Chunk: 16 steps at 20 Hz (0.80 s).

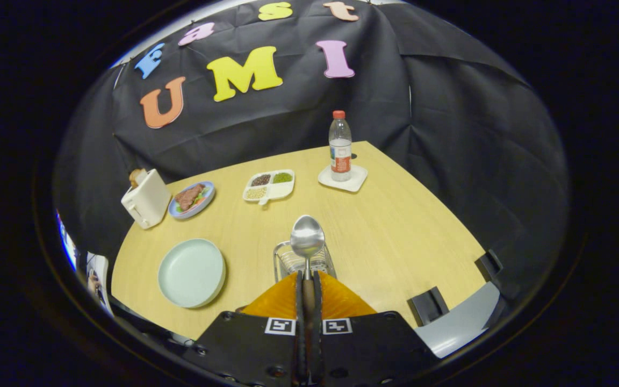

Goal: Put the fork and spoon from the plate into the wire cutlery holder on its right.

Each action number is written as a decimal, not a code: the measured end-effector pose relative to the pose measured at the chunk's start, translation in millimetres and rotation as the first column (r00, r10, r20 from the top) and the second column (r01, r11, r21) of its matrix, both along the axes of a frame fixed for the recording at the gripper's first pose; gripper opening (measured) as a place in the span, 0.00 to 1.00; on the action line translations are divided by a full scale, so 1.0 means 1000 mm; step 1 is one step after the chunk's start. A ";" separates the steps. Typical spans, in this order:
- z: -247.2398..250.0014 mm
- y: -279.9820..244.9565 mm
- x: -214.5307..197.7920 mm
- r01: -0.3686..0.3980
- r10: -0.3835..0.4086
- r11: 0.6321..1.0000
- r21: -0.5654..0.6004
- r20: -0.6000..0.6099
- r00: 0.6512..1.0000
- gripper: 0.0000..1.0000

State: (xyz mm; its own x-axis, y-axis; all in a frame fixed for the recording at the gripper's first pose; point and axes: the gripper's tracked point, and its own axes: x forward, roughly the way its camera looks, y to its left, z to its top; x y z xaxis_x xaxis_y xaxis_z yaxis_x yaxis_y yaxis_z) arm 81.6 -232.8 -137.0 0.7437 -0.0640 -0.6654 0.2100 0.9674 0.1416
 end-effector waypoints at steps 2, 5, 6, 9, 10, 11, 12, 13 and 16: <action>-0.004 -0.001 0.001 0.000 0.000 1.000 0.001 -0.010 1.000 0.05; -0.010 -0.001 0.006 0.003 -0.002 1.000 0.014 -0.018 1.000 0.06; -0.010 -0.002 0.007 0.005 -0.005 1.000 0.018 -0.015 1.000 0.06; -0.008 -0.003 0.007 0.011 -0.011 1.000 0.020 -0.008 1.000 0.09; -0.006 -0.003 0.007 0.013 -0.013 1.000 0.018 0.001 1.000 0.09; -0.004 -0.005 0.006 0.017 -0.017 1.000 0.016 0.009 1.000 0.09; -0.002 -0.005 0.006 0.020 -0.021 1.000 0.016 0.018 1.000 0.09; -0.001 -0.005 0.006 0.023 -0.023 1.000 0.013 0.022 0.999 0.09; 0.002 -0.004 0.002 0.024 -0.025 1.000 0.012 0.026 0.999 0.09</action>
State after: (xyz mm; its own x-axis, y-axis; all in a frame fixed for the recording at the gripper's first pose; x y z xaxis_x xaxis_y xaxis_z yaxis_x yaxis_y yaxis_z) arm 83.9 -236.6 -134.7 0.7590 -0.0750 -0.6467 0.2298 0.9603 0.1583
